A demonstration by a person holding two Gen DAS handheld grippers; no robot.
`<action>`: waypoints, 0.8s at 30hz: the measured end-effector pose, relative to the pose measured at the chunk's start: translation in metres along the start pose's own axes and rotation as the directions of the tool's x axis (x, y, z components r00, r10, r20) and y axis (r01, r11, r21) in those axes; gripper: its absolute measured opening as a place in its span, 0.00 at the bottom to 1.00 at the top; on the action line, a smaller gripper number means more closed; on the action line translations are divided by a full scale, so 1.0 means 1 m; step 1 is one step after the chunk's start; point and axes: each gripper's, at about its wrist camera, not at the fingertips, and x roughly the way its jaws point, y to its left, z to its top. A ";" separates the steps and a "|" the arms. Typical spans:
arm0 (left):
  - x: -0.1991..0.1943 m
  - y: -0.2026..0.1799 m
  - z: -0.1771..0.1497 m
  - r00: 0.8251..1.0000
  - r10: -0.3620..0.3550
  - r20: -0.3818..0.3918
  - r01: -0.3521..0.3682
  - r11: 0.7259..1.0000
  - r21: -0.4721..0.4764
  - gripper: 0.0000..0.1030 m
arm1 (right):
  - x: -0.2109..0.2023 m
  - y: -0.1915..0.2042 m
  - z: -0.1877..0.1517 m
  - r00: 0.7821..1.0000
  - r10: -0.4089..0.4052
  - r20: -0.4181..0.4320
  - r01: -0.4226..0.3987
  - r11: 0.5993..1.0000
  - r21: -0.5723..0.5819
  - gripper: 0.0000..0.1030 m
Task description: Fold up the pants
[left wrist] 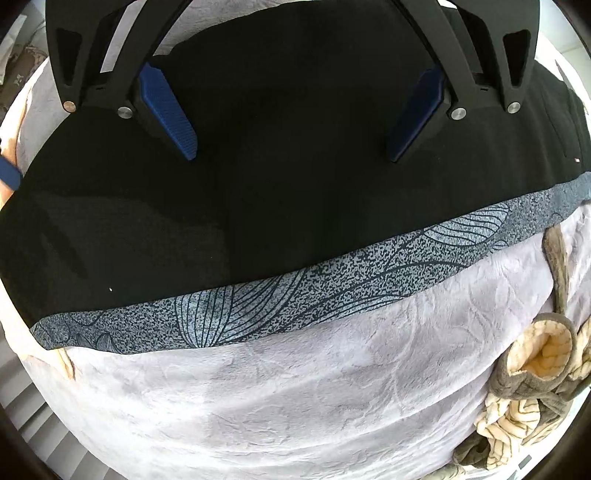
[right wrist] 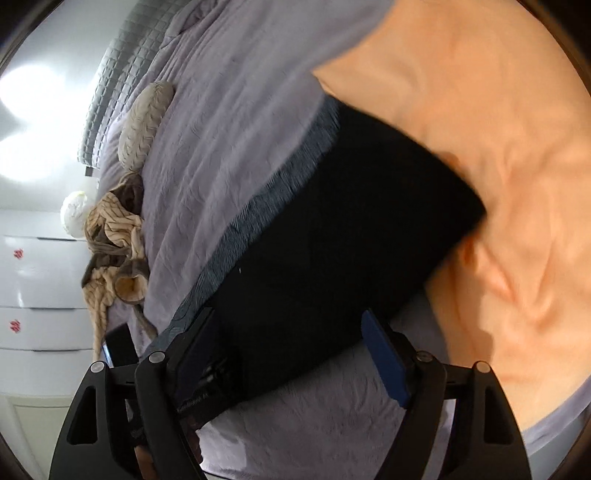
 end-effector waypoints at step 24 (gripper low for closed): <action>0.002 -0.005 0.003 0.999 0.038 0.014 -0.038 0.999 0.030 1.00 | 0.017 -0.047 0.020 0.983 0.151 0.104 -0.159 0.985 0.074 0.85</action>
